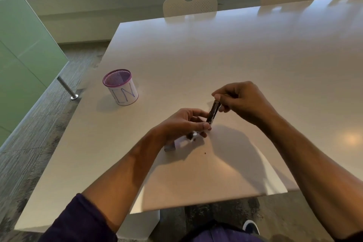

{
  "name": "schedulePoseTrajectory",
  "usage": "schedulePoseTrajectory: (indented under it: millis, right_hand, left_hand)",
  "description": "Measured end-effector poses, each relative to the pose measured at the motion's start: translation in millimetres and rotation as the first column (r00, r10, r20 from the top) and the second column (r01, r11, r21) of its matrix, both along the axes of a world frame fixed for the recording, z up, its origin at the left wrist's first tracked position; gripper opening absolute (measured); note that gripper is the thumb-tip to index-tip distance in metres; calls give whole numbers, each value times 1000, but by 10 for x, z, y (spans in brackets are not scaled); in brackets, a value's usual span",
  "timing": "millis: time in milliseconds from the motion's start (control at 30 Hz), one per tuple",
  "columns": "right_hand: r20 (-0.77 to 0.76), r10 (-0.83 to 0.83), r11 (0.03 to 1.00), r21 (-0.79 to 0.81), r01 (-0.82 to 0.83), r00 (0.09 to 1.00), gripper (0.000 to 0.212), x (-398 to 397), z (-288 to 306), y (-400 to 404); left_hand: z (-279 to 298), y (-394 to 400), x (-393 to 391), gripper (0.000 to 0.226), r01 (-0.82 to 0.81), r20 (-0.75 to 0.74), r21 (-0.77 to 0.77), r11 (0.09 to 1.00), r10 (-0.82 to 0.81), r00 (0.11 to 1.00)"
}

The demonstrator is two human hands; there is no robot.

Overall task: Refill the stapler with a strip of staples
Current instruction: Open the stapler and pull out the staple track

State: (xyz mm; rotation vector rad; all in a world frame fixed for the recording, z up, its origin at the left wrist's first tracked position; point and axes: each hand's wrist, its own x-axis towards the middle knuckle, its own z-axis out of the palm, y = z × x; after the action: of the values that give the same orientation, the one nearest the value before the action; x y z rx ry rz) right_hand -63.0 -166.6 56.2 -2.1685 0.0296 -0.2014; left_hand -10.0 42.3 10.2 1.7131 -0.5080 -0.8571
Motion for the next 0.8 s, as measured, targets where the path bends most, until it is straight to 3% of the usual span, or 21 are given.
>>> schedulePoseTrajectory:
  millis: [133,233,367,533,800]
  right_hand:
    - [-50,-108,936,331,118,993,16,13,-47,-117]
    - [-135,-103,876,458,154,986,15,15,-69,-164]
    - [-187,-84,825,537,174,979,14,29,-52,-162]
    - [-202,-88,788,584,192,975,12,37,-21,-176]
    - [-165,-128,816,544,198,978,15,27,24,-132]
  left_hand:
    - [111,-82,-73,48,-57,147,41,998,50,988]
    - [152,-176,-129,58,-91,380,133,987,34,924]
    - [186,-290,-221,62,-106,584,164,981,-10,812]
    - [226,-343,-260,67,-129,644,80,988,47,764]
    - [191,-343,-264,62,-138,704,51,989,63,707]
